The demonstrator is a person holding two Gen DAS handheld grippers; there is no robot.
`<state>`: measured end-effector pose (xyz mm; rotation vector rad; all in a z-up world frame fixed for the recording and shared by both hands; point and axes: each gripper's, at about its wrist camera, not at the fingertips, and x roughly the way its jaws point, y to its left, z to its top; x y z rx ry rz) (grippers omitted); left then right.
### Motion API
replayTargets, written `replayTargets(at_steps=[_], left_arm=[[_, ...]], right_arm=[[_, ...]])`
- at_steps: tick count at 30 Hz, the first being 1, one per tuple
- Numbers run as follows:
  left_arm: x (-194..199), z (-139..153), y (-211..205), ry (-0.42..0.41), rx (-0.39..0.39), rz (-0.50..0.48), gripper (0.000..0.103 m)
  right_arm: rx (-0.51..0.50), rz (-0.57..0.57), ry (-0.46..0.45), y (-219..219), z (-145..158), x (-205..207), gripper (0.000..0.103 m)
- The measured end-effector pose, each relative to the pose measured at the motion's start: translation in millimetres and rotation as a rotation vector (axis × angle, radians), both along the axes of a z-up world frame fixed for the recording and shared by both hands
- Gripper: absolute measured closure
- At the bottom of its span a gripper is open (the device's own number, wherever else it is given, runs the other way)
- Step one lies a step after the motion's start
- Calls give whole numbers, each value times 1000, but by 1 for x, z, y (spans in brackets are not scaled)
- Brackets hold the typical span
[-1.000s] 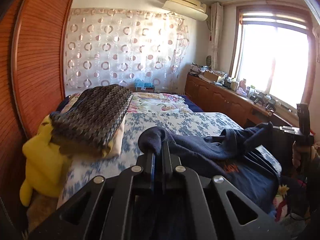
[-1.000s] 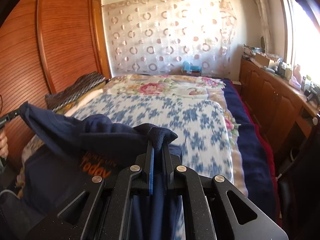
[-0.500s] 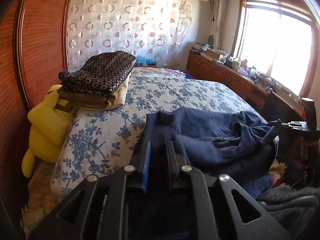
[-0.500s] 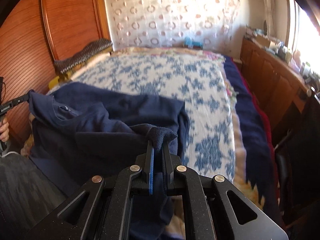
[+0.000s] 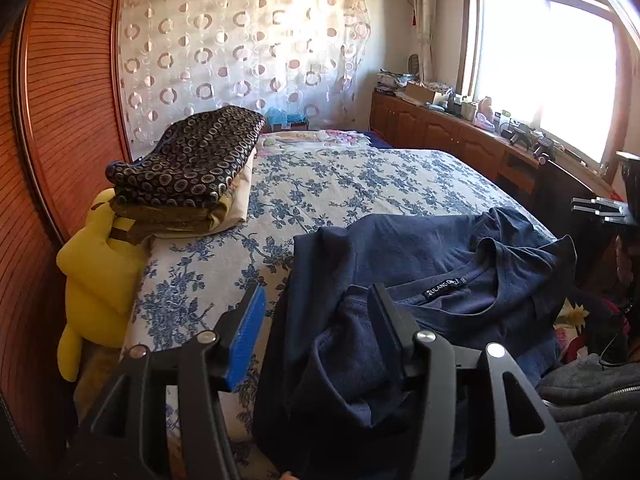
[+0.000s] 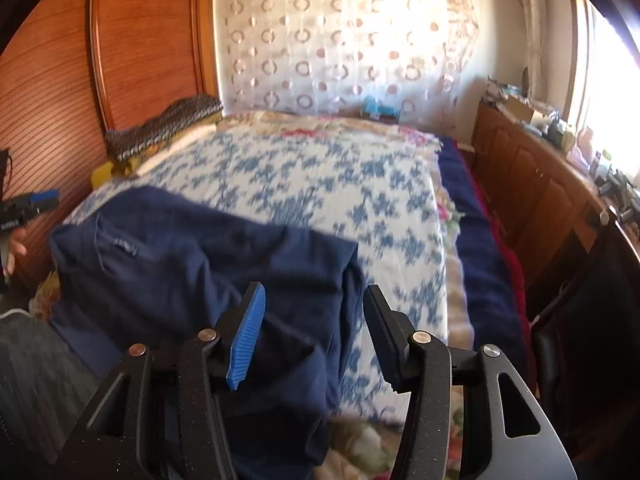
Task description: Fold small clothes
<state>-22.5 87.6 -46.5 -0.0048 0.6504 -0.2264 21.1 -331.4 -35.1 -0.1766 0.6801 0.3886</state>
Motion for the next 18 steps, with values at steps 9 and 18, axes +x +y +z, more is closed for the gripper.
replayTargets(at_steps=[9, 18], left_arm=[[43, -14, 4, 43, 10, 26, 51], [103, -32, 2, 128, 23, 2, 51]], right_arm=[[25, -8, 26, 16, -19, 62, 37], [27, -22, 149, 20, -61, 114, 36]])
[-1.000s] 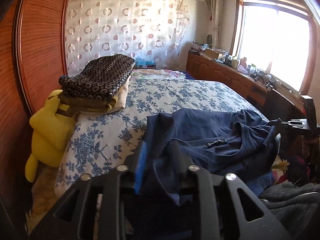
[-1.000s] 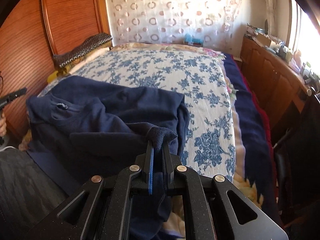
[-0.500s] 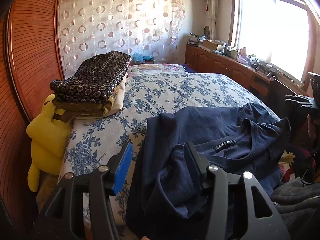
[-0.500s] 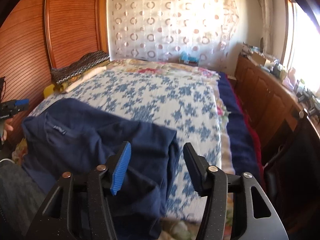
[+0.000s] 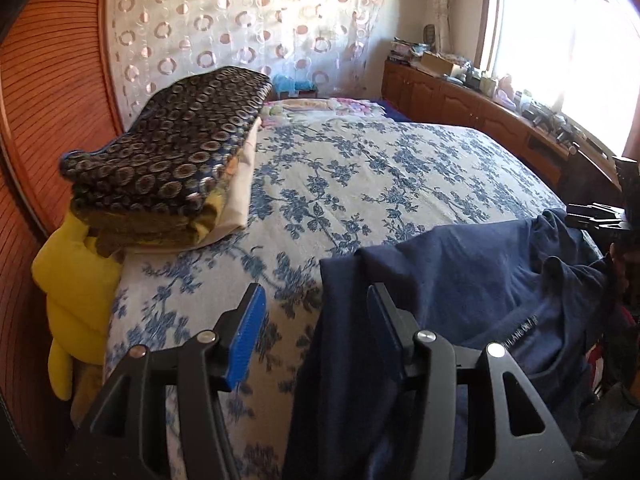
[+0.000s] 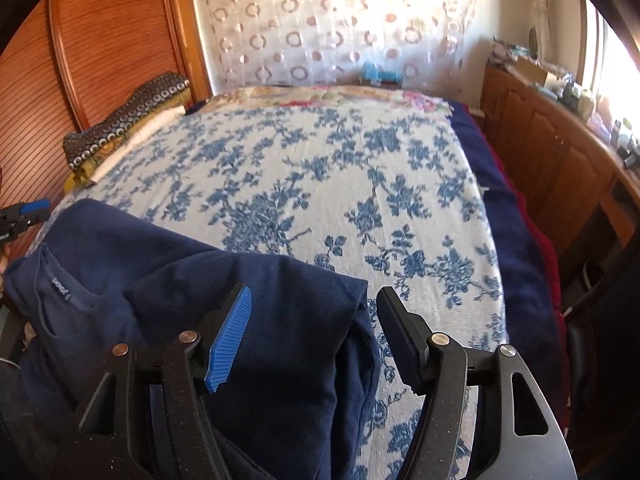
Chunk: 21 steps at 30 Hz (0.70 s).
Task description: Fold small clothes
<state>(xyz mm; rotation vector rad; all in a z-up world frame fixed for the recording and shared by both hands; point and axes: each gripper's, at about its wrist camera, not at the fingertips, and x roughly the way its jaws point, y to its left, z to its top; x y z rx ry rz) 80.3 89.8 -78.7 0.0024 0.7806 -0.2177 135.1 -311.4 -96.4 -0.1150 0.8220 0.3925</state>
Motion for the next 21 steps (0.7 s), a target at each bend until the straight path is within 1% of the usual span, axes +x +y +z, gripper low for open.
replayTargets(at_steps=[1, 4, 11, 16, 19, 20, 21], left_arm=[[5, -3, 0, 9, -18, -16, 51], [18, -12, 2, 55, -53, -24, 51], [28, -30, 2, 132, -95, -29, 51], [29, -31, 3, 130, -106, -37, 51], [31, -30, 2, 137, -99, -44, 51], [31, -30, 1, 141, -100, -53, 51], [31, -29, 0, 144, -99, -61, 51]], right_arm=[[0, 1, 5, 0, -2, 1, 36], [-2, 2, 20, 1, -6, 5, 36], [-6, -3, 56, 0, -16, 10, 35], [-10, 0, 59, 0, -18, 10, 33], [-10, 15, 51, 2, -18, 9, 33], [-15, 22, 49, 4, -18, 8, 33], [-19, 29, 48, 5, -19, 7, 41]])
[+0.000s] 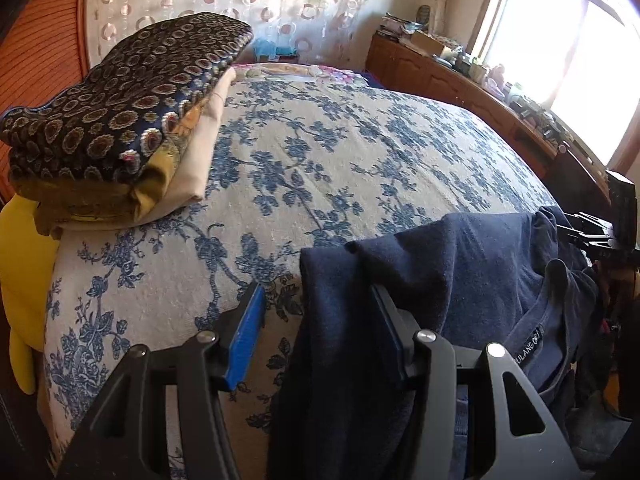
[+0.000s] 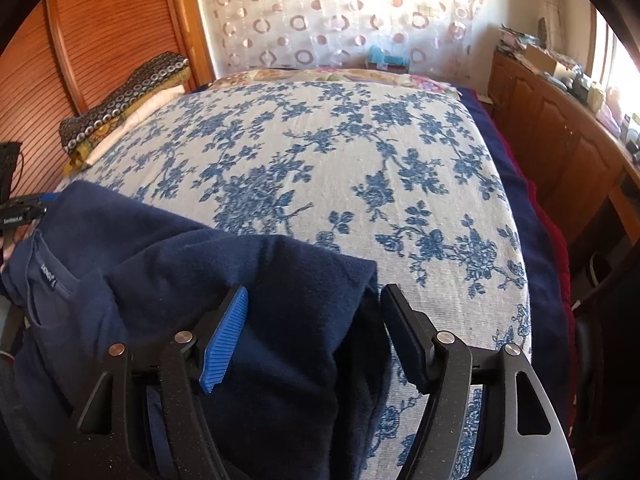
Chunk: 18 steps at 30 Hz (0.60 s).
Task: Fold small clothes
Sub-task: 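Lift the navy T-shirt high with both tools gripping its edges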
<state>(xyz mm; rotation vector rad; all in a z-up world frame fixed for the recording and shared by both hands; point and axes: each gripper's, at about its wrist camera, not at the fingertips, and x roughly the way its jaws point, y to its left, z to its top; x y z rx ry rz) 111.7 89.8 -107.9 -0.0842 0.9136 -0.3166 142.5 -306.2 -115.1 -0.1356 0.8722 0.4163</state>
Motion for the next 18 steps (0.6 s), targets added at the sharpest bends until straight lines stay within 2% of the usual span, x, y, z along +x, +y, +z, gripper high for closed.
replayTargets(at_steps=[1, 2, 3, 5, 7, 8, 11, 13, 18], left_arm=[[2, 0, -1, 7, -2, -15, 51], [4, 1, -2, 17, -14, -34, 61], [6, 1, -1, 28, -29, -49, 65], [8, 2, -2, 49, -60, -80, 83], [2, 6, -7, 23, -40, -90, 97], [-3, 10, -9, 7, -39, -97, 99], [-18, 29, -11, -71, -46, -88, 100], [-38, 52, -8, -152, -75, -70, 100], [-81, 113, -2, -331, -123, -39, 100]], right_arm=[[-7, 9, -1, 2, 0, -1, 44], [-1, 23, 4, 4, 1, -3, 58], [11, 34, 12, 5, 1, -4, 75], [25, 69, 31, 10, 1, -6, 90], [6, 88, 16, 16, 1, -13, 92], [14, 88, 10, 17, 3, -16, 93], [60, 78, -38, 14, 19, -29, 93], [90, 71, -80, 10, 34, -41, 94], [126, 69, -224, 2, 94, -82, 94]])
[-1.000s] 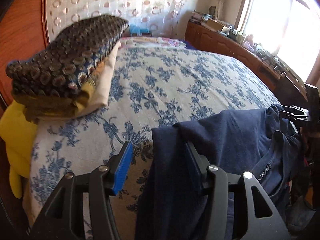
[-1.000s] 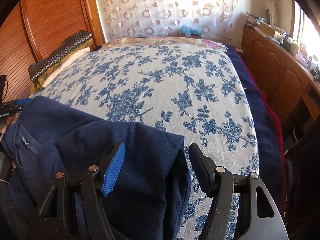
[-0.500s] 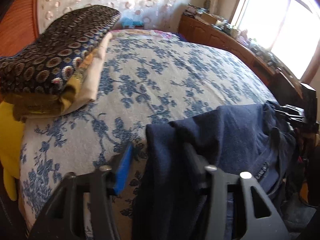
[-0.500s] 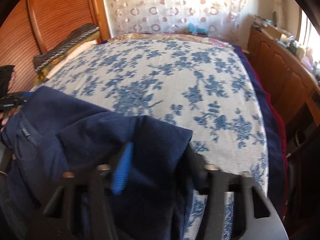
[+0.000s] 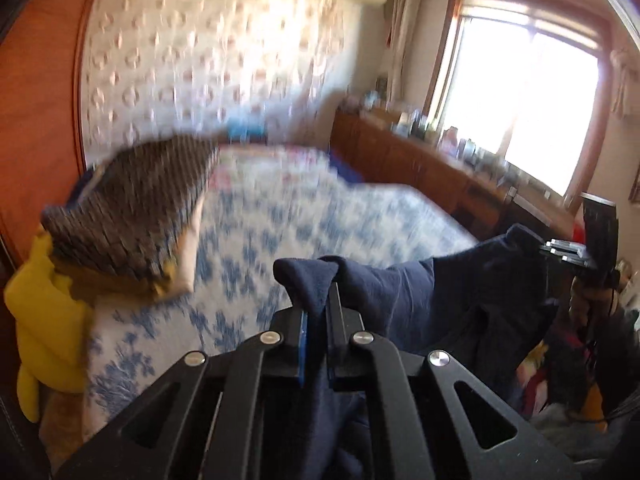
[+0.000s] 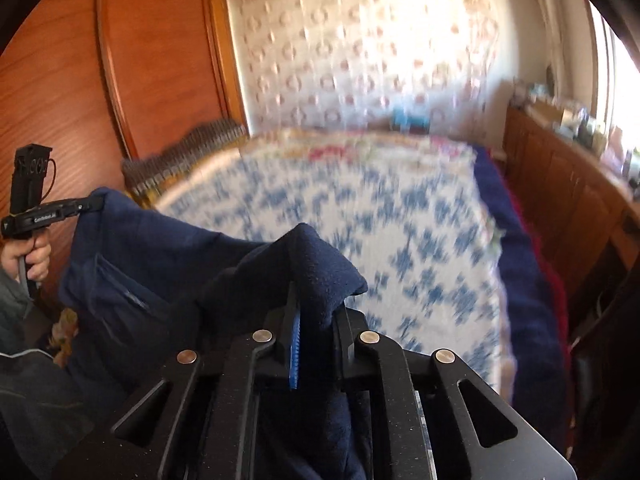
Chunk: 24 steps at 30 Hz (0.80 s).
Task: Fold small clothes
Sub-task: 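Lift the navy T-shirt high with both tools gripping its edges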
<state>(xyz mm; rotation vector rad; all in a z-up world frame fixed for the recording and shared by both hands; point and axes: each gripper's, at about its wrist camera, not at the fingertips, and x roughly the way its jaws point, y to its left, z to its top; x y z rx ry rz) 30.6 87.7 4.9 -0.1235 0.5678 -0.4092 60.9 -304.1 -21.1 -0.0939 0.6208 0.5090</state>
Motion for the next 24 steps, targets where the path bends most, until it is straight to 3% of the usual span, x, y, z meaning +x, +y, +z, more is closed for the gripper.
replayTargets(at_steps=[3, 11, 17, 20, 24], left_arm=[[-14, 34, 3, -82, -8, -17, 100], [-45, 113, 25, -268, -26, 11, 100], [-63, 152, 44, -379, -44, 43, 100], [-65, 169, 48, -422, -18, 61, 100], [-55, 180, 54, -441, -16, 76, 100]], right_arm=[[81, 29, -36, -4, 40, -20, 94], [75, 69, -255, 2, 137, -62, 94], [69, 74, -375, 0, 188, -85, 94], [66, 81, -428, 0, 209, -96, 94], [52, 82, -476, 3, 228, -93, 94]])
